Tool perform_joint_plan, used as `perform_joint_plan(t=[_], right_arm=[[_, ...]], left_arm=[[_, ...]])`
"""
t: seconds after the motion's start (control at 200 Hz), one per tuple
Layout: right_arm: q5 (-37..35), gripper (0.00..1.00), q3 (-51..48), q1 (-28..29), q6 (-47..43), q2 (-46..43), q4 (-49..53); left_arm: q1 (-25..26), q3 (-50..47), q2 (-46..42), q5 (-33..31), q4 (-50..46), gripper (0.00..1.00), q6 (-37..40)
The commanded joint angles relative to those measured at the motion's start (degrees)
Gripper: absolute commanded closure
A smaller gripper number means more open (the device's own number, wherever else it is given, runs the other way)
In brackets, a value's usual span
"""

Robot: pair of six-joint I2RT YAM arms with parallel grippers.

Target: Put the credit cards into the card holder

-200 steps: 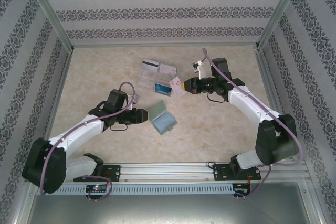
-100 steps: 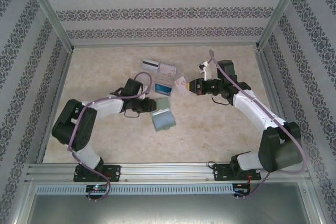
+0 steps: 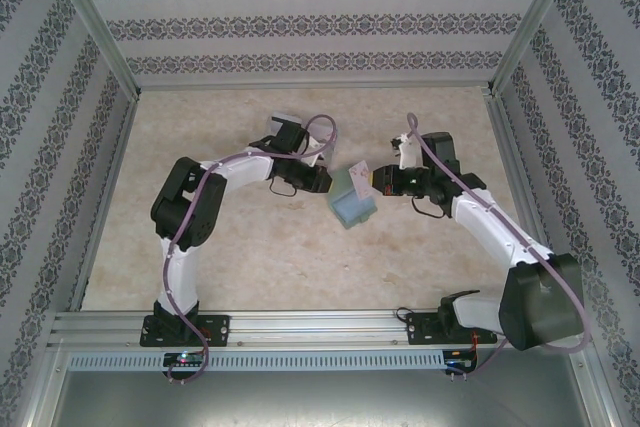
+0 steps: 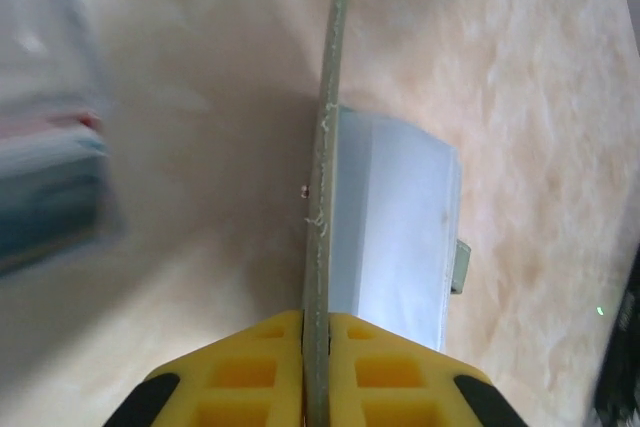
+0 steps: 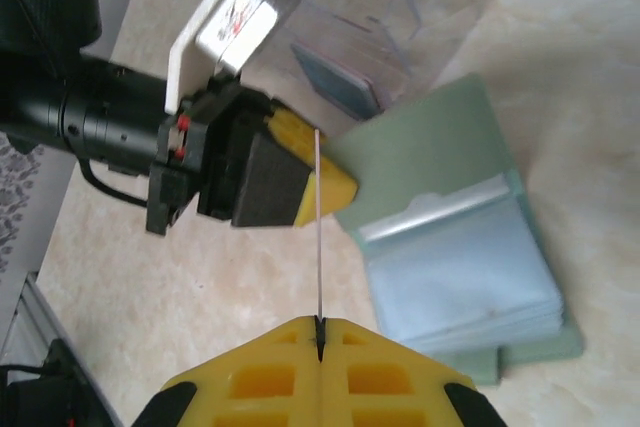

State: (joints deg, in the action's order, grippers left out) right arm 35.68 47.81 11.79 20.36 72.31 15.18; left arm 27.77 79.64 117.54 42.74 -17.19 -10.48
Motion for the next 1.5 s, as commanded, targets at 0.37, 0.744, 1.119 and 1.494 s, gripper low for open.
perform_joint_plan(t=[0.37,0.744,1.119,1.494], right_arm=[[-6.5,1.0,-2.2,-2.7,1.6,0.5,1.1],[-10.4,1.0,-1.7,-1.0,1.4,2.9,2.8],[-15.1,1.0,-9.0,6.3,4.4,-0.8,7.9],[-15.7,1.0,-13.6,11.4,9.6,-4.4,10.0]], left_arm=[[-0.3,4.6,-3.3,7.7,-26.8,0.96,30.1],[-0.8,7.6,-5.4,-3.6,-16.8,0.49,18.0],[-0.3,-24.1,-27.8,-13.5,-0.3,0.59,-11.9],[4.7,-28.8,-20.2,-13.1,10.5,0.65,-24.1]])
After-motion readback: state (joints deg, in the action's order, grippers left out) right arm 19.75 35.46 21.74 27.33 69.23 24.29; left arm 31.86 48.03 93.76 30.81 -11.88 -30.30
